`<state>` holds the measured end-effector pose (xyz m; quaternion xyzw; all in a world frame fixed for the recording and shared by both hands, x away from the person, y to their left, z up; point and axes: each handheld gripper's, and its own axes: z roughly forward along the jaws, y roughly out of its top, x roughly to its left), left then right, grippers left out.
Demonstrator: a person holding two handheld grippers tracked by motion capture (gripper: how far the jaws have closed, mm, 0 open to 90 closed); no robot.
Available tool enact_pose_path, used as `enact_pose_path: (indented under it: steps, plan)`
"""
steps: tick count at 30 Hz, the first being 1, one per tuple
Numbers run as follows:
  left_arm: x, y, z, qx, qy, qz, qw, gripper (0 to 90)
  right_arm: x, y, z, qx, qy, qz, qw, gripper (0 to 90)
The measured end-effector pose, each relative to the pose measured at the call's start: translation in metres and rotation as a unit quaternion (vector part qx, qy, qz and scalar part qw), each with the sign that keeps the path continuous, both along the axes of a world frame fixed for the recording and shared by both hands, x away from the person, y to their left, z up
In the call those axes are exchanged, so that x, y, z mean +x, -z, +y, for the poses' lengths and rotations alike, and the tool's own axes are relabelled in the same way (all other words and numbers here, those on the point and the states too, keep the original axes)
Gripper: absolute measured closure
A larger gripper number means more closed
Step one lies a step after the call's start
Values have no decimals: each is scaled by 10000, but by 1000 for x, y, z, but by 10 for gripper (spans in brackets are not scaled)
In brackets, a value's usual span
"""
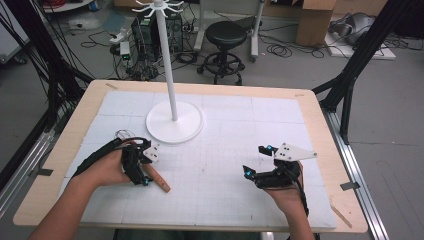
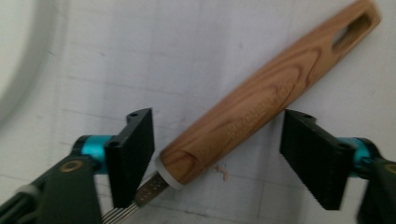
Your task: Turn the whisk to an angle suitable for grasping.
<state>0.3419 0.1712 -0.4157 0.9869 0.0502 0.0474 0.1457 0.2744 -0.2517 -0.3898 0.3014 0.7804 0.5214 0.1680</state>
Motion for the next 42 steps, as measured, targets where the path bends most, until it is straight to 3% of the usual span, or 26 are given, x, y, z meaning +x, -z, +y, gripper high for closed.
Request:
enact_pose_path:
  steps: [3,7,14,23,34,38,39,41,42]
  plan:
    - [2,0,1,-43,-50,115,9999,317,1,1,1,-23,-15,19,10000,112]
    - [-2,-2,1,-71,133,267,9995,467,1,2,3,-61,-31,41,10000,113]
    - [-4,-4,0,-41,268,306,9992,581,0,1,3,-37,-29,17,10000,112]
    - [-10,-5,-4,104,243,262,9993,649,0,1,3,-51,-31,12,10000,112]
    - [-17,-7,-7,246,529,179,9981,712,0,2,3,-52,-20,42,10000,113]
    - [-16,-10,-4,91,502,173,9985,712,1,2,3,-63,-24,37,10000,113]
    - [-16,-12,-3,0,483,196,9986,712,1,2,3,-65,-20,33,10000,113]
    - [-16,-24,4,-376,429,132,9983,712,1,2,3,-56,-18,36,10000,113]
    - [-16,-24,4,-376,429,132,9983,712,1,2,3,-56,-18,36,10000,113]
